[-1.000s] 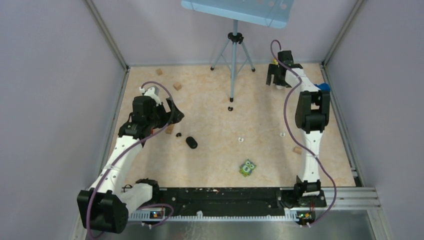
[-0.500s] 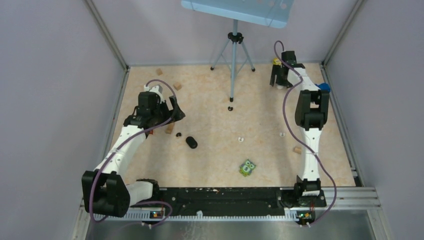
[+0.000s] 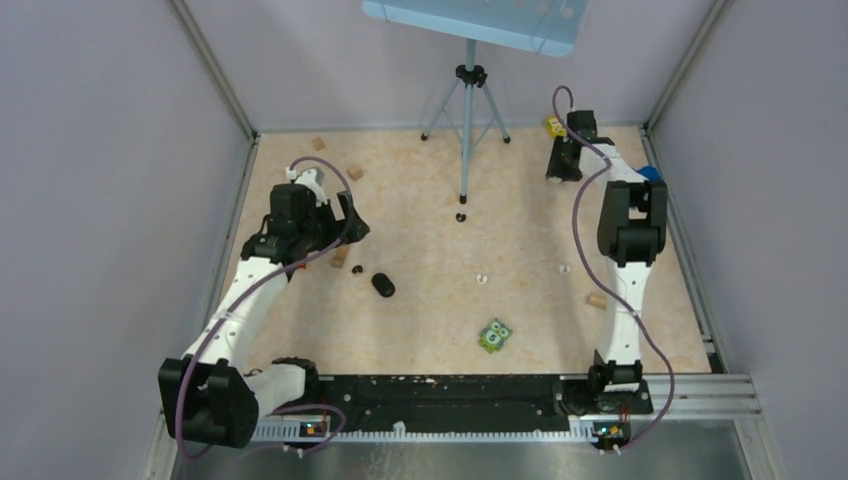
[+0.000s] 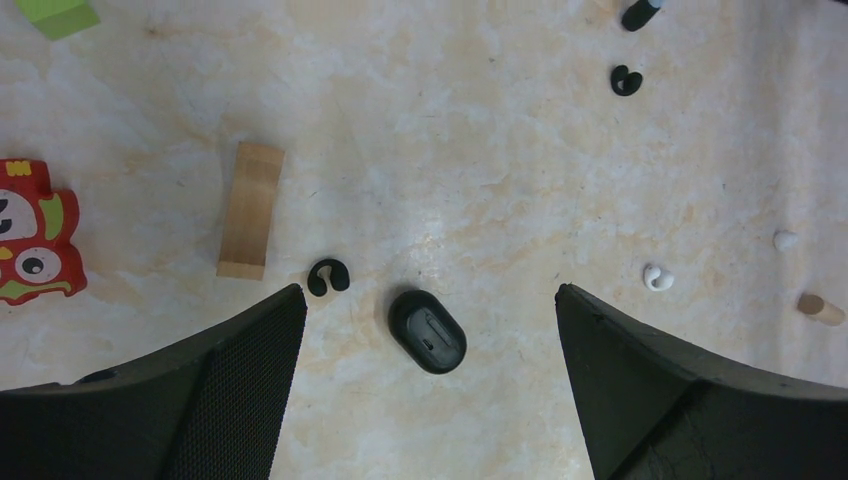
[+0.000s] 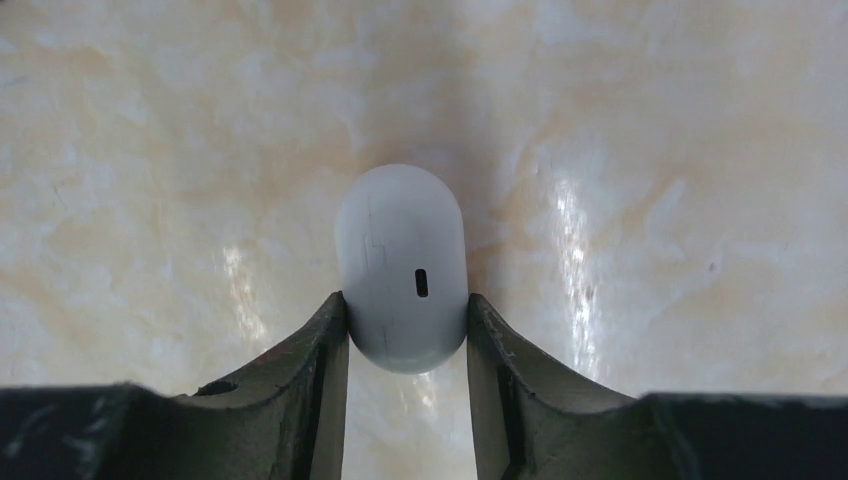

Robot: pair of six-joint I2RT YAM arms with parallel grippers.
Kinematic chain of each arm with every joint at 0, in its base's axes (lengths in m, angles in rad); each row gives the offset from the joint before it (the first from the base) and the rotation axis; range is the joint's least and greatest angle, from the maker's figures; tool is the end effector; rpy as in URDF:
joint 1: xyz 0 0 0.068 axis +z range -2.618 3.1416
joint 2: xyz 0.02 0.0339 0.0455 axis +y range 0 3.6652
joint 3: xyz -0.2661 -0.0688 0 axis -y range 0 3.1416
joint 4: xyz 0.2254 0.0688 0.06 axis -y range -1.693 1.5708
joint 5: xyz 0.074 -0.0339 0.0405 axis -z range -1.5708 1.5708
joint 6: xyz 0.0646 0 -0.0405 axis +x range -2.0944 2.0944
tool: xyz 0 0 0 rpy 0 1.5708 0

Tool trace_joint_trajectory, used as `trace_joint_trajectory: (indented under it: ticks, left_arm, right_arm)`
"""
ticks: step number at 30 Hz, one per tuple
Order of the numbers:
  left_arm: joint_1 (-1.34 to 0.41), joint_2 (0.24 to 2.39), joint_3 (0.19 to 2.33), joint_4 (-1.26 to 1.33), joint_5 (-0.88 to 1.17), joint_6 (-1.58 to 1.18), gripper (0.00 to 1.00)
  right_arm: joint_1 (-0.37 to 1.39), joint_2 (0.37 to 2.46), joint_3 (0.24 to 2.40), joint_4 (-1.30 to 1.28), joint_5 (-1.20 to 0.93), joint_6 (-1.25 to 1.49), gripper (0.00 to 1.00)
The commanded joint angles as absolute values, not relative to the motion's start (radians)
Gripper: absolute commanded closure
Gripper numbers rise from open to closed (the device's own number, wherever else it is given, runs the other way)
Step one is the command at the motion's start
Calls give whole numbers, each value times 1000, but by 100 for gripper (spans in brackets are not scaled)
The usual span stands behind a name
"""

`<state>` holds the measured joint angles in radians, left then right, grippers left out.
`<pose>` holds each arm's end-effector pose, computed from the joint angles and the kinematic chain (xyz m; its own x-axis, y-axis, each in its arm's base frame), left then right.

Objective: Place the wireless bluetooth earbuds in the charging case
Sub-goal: Pick up the charging case from the corner of the board, then place the charging case at the center of the board.

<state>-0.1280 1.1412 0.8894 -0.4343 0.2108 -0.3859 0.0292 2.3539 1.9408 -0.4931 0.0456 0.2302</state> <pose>0.2448 -0.0451 0.2705 -0.6896 -0.2823 -0.6669 0.0279 0.9098 -0.4140 0.5236 0.0123 0.1575 -0.7663 0.2056 -0.6087 0.1785 0.9782 0.1058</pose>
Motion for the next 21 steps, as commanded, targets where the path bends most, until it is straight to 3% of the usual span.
trace_joint_trajectory:
  ticks: [1, 11, 21]
  left_arm:
    - [-132, 1084, 941, -427, 304, -370, 1]
    - [-172, 1071, 934, -421, 535, -389, 1]
    - [-410, 1100, 820, -202, 535, -625, 1]
  right_arm:
    - [32, 2144, 1713, -405, 6, 280, 73]
    - [209, 1521, 973, -224, -64, 395, 73]
    - [348, 946, 578, -83, -239, 599, 71]
